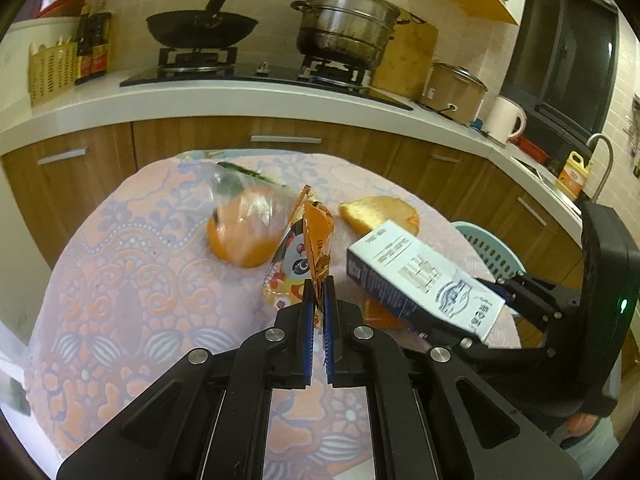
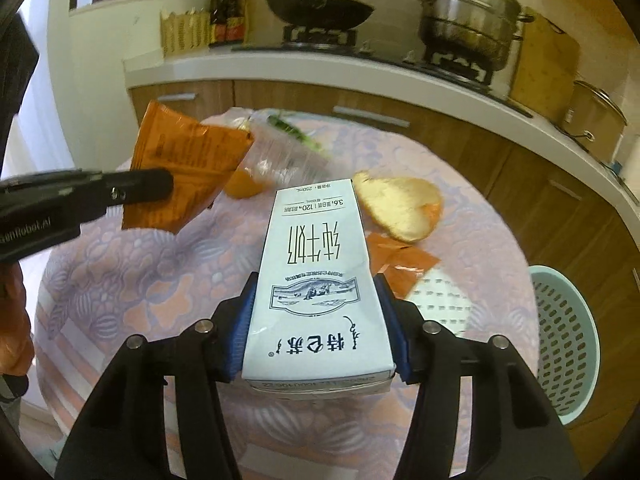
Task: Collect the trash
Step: 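Carry the wrapper and milk carton over the blue wastebasket and open both tools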
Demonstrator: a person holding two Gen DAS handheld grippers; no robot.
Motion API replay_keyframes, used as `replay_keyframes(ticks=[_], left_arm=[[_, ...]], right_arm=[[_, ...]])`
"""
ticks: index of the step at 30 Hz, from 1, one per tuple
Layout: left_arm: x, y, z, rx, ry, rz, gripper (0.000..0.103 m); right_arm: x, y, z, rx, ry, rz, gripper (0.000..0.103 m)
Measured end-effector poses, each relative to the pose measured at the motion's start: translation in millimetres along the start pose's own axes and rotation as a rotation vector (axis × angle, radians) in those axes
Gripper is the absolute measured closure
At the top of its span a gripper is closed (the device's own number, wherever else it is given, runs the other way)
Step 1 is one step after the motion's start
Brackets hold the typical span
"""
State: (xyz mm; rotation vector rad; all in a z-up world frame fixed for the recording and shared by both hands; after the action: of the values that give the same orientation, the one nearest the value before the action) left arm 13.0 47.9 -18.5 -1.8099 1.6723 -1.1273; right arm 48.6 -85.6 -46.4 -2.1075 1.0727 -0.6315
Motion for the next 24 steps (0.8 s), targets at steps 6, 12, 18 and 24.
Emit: replay_keyframes(ticks=[6,12,18,24], left_arm=[[20.3,-9.3,2.7,0.010,0.022,0.040,0.100],[53.4,-20.3,19.3,0.002,0.050,0.104,0.101],[110.4,-33.7,48.1,-0.024,0.097,0.213,0.101],[176.3,-45.7,94.4,-0.075,0.162,0.300,0.101]], right_arm=[[29.5,-5.3,-23.0,0.050,0.029,0.069,0.051],[74.1,-8.3,-45.5,0.098,0.084,0.148,0.051],[137.6,2.8,-66.6,0.141,0.157,0.262,0.051],[204.6,26.9,-70.3,0.139,0.236,0.375,0.051]])
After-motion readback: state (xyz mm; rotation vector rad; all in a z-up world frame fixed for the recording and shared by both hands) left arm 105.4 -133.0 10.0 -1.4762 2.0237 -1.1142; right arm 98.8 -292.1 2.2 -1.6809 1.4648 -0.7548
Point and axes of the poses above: each gripper's, at about its wrist camera, not at the fingertips, and z roughly the way its jaws point, x to its right, y to its underside, the point moved 4 cm from there along z, roughly the way its jaws point, and after that the axes turned 5 degrees about y, right-handed, at the moved point
